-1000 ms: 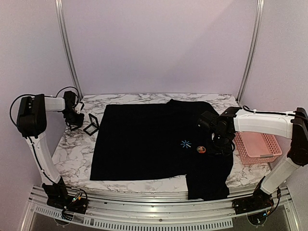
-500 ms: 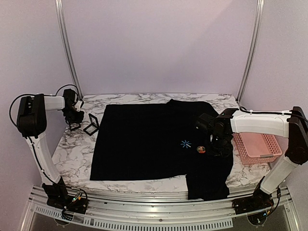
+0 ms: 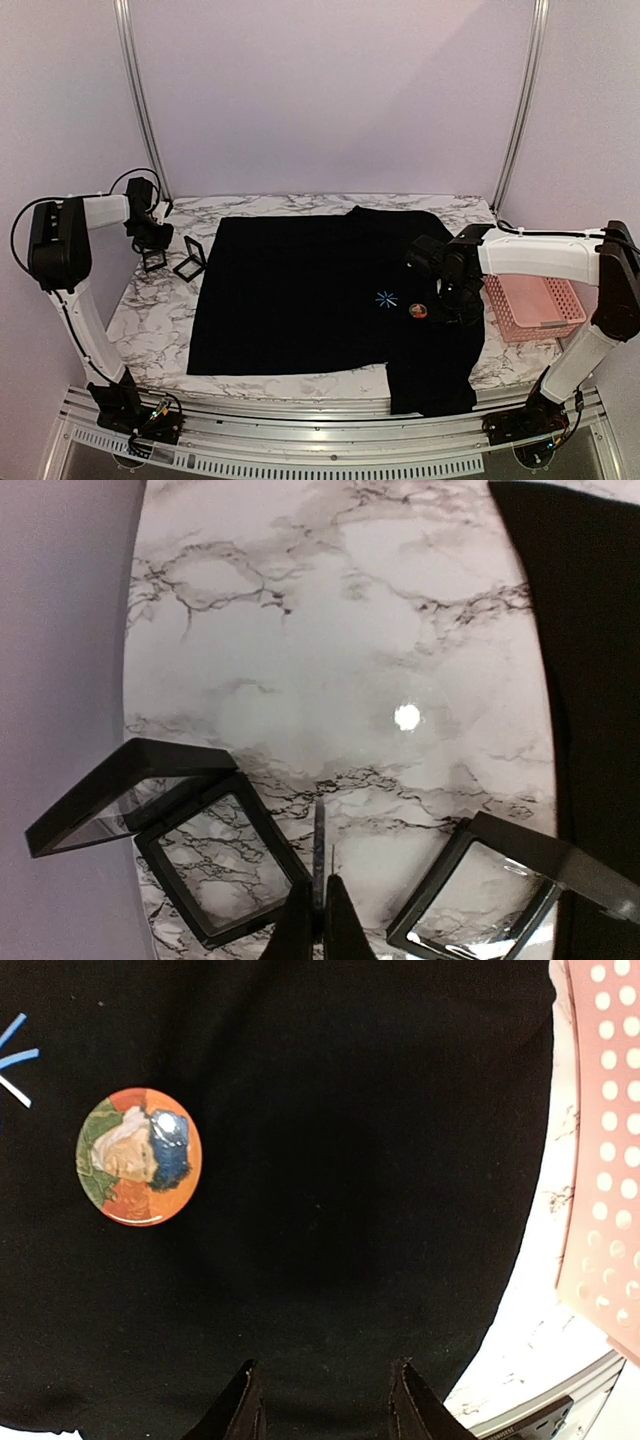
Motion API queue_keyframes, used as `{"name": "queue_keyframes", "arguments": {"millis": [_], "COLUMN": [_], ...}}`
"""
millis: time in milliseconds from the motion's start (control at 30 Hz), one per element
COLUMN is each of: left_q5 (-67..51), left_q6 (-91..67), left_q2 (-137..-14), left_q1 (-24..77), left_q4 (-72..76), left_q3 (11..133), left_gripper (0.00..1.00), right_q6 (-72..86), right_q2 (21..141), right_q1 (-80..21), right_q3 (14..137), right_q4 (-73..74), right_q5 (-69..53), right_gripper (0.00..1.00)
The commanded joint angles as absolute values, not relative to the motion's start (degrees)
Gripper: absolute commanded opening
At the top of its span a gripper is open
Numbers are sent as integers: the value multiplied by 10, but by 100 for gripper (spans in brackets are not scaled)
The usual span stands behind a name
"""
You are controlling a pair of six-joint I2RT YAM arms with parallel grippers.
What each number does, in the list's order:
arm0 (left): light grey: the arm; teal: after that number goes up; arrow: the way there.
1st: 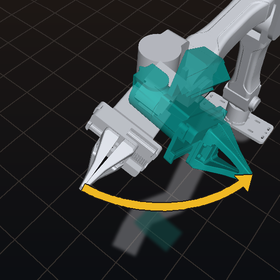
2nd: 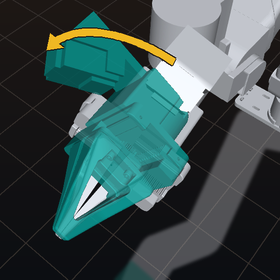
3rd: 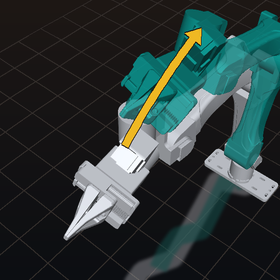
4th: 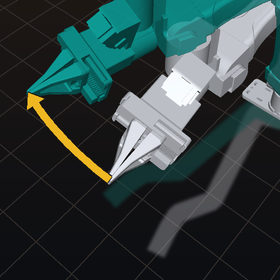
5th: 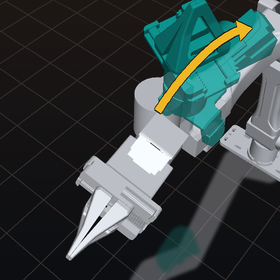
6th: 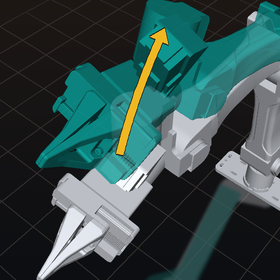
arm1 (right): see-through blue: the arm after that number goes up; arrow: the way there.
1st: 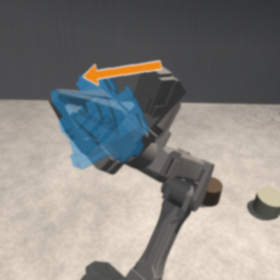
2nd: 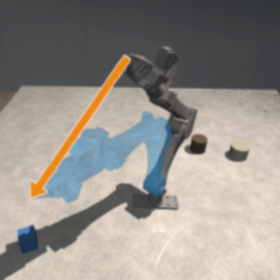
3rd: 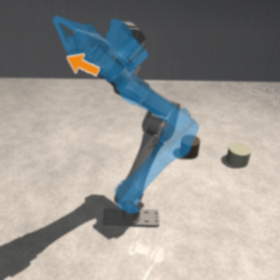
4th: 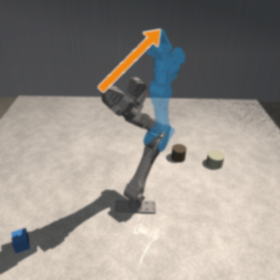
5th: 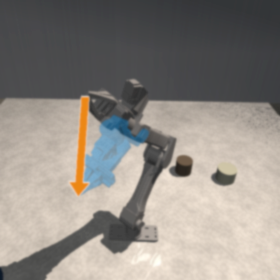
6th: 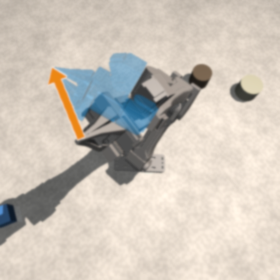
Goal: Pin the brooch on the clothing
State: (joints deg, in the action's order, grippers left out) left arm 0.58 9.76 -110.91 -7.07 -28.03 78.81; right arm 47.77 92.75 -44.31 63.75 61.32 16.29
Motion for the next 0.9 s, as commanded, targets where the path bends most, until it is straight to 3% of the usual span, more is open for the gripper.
{"name": "queue_keyframes", "arguments": {"millis": [0, 400, 667, 867], "left_q5": [-35, -142, -280, -279], "left_q6": [103, 209, 272, 290], "left_q2": [-1033, -827, -817, -821], "left_q1": [-54, 55, 215, 370], "left_q4": [-309, -461, -684, -707], "left_q3": [794, 824, 945, 1001], "left_gripper": [0, 0, 0, 0], "right_q6": [460, 318, 193, 134], "right_q2": [900, 772, 705, 681], "right_q1": [-449, -449, -461, -473], "right_q3": [655, 661, 652, 632], "right_q4": [601, 464, 216, 34], "right_q5": [186, 141, -86, -244], "right_gripper": [41, 42, 43, 46]}}
